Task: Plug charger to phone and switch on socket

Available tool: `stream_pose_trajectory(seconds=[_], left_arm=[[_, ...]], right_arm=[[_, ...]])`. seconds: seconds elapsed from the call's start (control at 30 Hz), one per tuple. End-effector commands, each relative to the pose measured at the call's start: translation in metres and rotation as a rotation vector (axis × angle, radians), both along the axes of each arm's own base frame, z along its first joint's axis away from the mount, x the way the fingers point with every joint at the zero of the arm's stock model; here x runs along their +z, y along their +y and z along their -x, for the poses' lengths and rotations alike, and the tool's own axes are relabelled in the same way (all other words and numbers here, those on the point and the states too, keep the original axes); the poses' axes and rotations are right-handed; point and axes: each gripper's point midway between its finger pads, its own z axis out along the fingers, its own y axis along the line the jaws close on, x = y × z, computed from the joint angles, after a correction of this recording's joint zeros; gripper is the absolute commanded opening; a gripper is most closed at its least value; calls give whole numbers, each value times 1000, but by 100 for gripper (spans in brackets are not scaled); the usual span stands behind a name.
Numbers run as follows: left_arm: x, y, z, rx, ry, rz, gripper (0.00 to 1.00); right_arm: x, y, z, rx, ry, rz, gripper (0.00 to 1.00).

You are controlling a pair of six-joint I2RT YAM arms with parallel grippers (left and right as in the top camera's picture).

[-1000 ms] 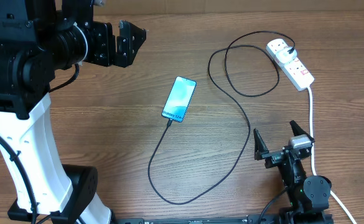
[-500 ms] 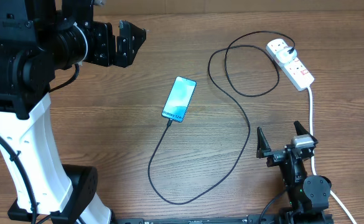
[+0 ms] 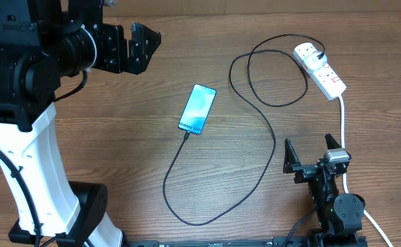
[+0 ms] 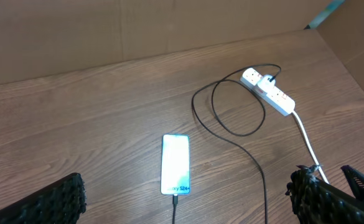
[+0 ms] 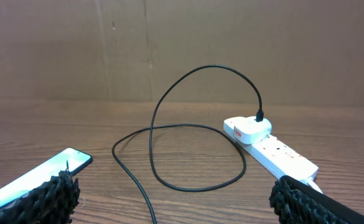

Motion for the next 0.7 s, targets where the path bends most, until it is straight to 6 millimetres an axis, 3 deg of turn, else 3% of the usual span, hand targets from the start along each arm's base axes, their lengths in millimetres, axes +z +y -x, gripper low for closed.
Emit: stream_pose_trajectory(seconds=[0.0, 0.67], left_arm=[[-4, -3, -3, 0, 11, -1, 100], [-4, -3, -3, -1, 11, -1, 100]], right_arm=[[-2, -1, 0, -9, -3, -10, 100], [-1, 0, 0, -4, -10, 14, 100]])
